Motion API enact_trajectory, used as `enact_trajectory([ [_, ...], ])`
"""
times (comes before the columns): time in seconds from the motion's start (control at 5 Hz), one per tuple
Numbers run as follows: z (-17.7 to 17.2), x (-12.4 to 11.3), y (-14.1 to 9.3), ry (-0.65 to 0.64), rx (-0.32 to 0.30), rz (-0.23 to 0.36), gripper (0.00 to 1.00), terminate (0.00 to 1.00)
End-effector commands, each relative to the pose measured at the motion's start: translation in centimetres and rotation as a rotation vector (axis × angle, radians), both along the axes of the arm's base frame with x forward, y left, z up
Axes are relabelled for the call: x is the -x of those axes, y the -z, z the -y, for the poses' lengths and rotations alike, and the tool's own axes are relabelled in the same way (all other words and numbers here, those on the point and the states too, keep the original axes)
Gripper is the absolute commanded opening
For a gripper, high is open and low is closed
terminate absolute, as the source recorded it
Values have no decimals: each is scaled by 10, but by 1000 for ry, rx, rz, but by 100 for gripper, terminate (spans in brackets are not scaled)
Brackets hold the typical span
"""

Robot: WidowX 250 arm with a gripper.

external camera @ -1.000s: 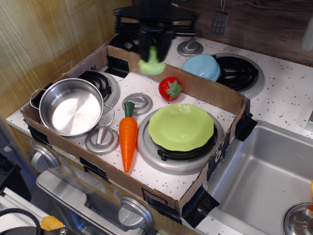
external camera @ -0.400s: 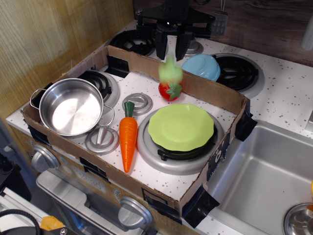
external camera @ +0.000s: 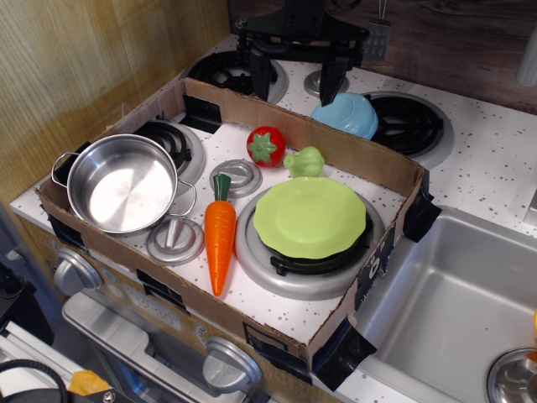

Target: Take broccoli out of pan

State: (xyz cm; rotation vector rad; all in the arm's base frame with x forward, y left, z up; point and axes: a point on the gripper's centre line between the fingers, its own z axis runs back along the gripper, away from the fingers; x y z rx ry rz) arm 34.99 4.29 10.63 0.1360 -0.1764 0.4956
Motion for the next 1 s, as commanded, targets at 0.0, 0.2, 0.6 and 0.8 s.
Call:
enact_trajectory([
  [0.0,2,2,-31,-17,-48,20,100,0],
  [0.2,6,5,-41,-25,-66,7,100,0],
  [0.6,11,3,-57,-25,-76,-19,100,0],
  [0.8,11,3,-57,-25,-76,-19,100,100],
])
